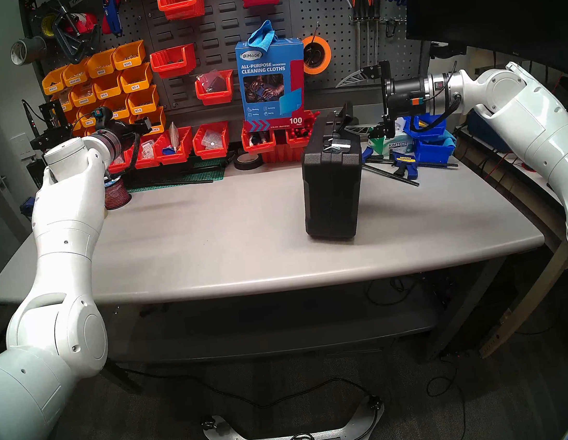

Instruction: Open the tool box

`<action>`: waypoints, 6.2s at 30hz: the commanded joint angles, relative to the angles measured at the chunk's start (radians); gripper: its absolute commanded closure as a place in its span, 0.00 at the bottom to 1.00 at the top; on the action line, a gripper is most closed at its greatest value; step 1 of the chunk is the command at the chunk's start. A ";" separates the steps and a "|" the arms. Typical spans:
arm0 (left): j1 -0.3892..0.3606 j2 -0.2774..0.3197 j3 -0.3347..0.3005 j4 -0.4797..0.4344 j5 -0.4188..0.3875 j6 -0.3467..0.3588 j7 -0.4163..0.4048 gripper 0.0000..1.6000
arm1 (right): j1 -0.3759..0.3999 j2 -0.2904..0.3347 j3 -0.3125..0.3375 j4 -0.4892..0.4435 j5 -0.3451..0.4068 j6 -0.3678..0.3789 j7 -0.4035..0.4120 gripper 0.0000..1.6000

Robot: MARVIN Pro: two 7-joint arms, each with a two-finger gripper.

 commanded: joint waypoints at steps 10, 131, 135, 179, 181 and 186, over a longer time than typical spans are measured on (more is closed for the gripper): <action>-0.020 -0.002 0.001 -0.012 -0.001 -0.002 0.000 0.00 | -0.003 0.049 -0.023 0.012 0.070 0.002 0.064 0.00; -0.174 -0.096 0.552 0.041 -0.122 -0.554 -0.823 0.00 | -0.558 0.228 0.359 0.069 -0.526 0.002 -1.072 0.00; -0.153 -0.097 0.562 0.025 -0.099 -0.620 -0.797 0.00 | -0.565 0.225 0.367 0.069 -0.567 0.002 -1.116 0.00; -0.298 -0.182 0.582 0.335 0.118 -1.241 -0.772 0.00 | -0.573 0.220 0.371 0.072 -0.652 0.002 -1.207 0.00; -0.307 -0.188 0.580 0.352 0.130 -1.282 -0.766 0.00 | -0.573 0.220 0.370 0.071 -0.652 0.002 -1.207 0.00; -0.337 -0.213 0.579 0.417 0.167 -1.390 -0.744 0.00 | -0.573 0.220 0.369 0.071 -0.650 0.002 -1.206 0.00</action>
